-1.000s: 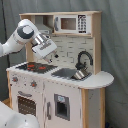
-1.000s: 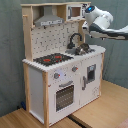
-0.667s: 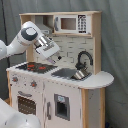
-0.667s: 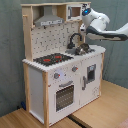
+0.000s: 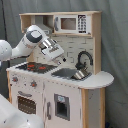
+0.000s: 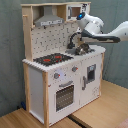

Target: Play with the kitchen

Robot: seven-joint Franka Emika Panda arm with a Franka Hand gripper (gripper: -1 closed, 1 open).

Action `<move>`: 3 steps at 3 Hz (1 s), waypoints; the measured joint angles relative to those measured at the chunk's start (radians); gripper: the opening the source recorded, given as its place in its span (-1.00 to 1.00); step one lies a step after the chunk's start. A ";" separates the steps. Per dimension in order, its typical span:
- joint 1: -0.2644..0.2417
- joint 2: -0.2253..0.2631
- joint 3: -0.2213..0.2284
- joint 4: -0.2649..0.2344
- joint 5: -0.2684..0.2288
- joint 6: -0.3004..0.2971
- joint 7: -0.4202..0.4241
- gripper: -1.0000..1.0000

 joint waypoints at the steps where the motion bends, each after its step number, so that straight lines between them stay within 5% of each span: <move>1: -0.070 -0.001 0.051 0.025 -0.030 0.000 -0.036 1.00; 2: -0.123 -0.001 0.115 0.020 -0.091 0.012 -0.049 1.00; 3: -0.185 -0.002 0.178 0.020 -0.091 0.062 -0.034 1.00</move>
